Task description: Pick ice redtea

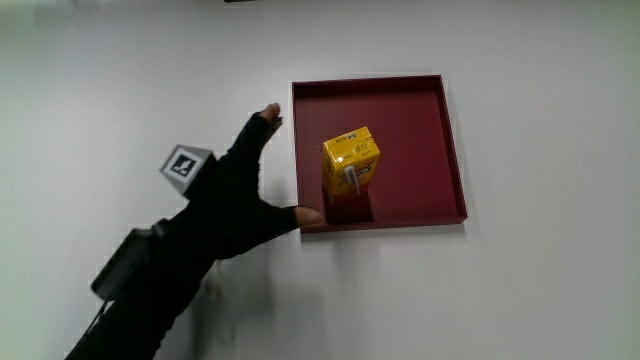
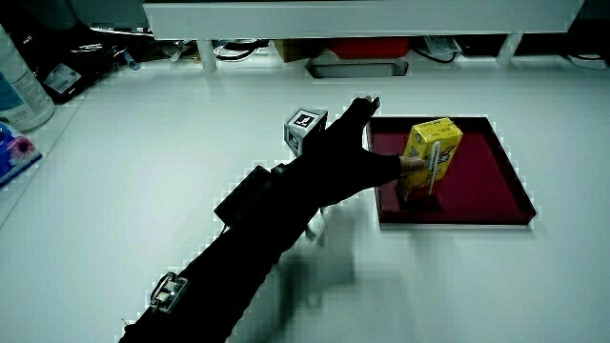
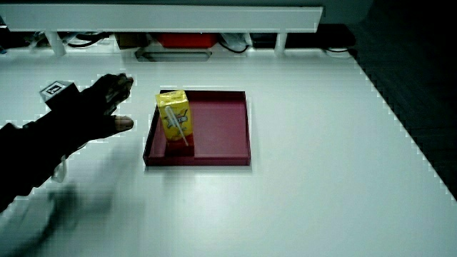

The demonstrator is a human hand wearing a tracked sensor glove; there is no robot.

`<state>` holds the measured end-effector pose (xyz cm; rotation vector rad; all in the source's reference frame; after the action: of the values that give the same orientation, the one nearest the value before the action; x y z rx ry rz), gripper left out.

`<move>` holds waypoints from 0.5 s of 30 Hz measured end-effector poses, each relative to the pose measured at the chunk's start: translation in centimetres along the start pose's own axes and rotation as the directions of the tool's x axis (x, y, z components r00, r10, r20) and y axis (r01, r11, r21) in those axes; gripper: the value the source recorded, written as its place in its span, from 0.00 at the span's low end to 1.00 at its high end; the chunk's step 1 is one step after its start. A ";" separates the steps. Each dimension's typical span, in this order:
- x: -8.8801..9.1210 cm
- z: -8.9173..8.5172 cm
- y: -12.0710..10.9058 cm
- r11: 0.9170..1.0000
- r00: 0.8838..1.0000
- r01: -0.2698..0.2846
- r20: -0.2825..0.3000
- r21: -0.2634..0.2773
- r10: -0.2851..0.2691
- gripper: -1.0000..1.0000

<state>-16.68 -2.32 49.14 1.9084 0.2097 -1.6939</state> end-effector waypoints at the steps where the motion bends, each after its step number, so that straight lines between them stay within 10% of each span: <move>1: 0.0 -0.3 0.3 1.000 1.000 -0.022 0.011 -0.001 0.022 0.50; 15: -1.2 -3.9 4.6 0.999 0.999 0.030 0.034 -0.033 -0.029 0.50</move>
<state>-11.34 -3.82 51.82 1.8601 0.2522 -1.7294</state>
